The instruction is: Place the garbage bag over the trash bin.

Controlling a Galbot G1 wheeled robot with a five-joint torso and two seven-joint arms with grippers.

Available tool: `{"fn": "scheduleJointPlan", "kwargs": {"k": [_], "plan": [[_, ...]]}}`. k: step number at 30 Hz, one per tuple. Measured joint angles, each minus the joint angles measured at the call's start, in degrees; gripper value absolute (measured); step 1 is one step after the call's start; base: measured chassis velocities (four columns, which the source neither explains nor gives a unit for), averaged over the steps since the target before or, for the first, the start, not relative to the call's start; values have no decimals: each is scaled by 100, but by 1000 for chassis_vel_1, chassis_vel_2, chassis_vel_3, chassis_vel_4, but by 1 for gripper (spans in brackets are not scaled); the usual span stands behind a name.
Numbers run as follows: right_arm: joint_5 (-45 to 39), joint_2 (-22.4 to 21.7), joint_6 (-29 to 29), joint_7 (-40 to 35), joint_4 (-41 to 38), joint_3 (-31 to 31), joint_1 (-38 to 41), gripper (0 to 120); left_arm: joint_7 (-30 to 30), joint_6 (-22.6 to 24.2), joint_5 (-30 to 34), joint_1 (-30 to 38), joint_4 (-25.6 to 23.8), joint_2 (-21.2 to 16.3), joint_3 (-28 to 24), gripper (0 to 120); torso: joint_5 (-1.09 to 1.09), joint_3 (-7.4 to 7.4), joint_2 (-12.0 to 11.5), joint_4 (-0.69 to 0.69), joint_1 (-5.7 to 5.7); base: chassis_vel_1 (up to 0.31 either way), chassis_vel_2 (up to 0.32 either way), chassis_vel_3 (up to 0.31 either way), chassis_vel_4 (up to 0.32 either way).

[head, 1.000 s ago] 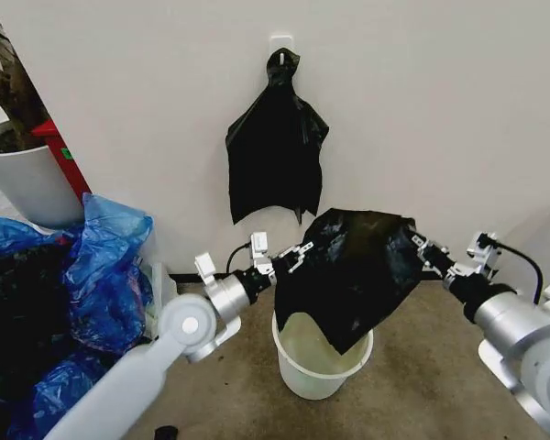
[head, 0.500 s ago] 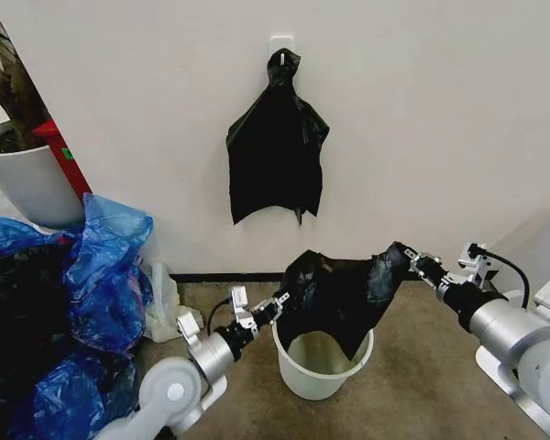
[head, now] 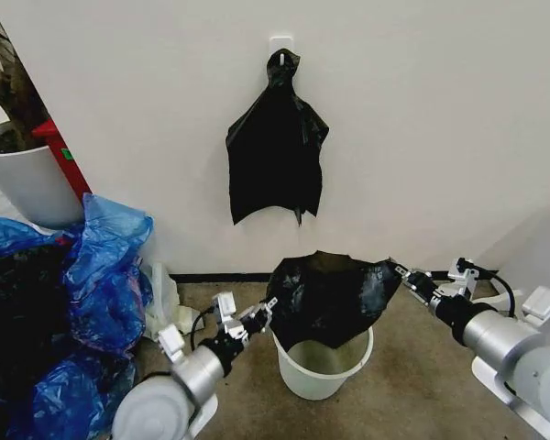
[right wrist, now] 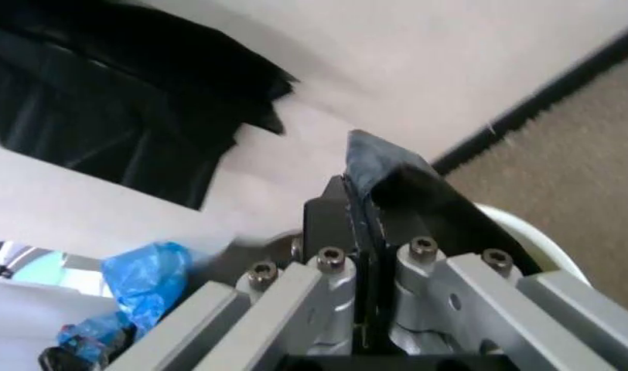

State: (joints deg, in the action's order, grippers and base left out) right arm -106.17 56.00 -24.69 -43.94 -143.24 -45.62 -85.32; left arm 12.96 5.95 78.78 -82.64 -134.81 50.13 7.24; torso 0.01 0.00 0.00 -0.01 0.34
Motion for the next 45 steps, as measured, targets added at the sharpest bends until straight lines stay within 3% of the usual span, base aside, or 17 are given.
{"fn": "scheduleJointPlan", "kwargs": {"k": [9, 16, 25, 33, 45], "plan": [[-208, 284, -299, -435, 0, 58, -676, 0, 510, -190, -418, -591, 118, 179, -29, 0, -2, 0, 0, -3, 0, 0, 0, 0, 0], [-402, 410, -466, -963, 1, 131, -1090, 0, 542, -295, -877, -1228, 101, 298, -39, 0, 0, -1, 0, -1, 0, 0, 0, 0, 0], [215, 535, -516, -1043, 20, 517, -1328, 0, 369, -426, -1429, -1365, 667, 652, -165, 0, -1, 0, 0, 0, 0, 0, 0, 0, 0], [1694, 557, -362, -272, 672, 772, -1572, 0, 138, -556, -1544, -881, 1524, 1006, -248, 0, -1, 1, 0, -2, 0, 0, 0, 0, 0], [3252, 680, 140, 970, 1731, 1079, -1460, 0, -307, -662, -1806, -387, 2243, 1523, -321, 0, 0, 0, 0, 0, 1, 0, 0, 0, 0]]}}
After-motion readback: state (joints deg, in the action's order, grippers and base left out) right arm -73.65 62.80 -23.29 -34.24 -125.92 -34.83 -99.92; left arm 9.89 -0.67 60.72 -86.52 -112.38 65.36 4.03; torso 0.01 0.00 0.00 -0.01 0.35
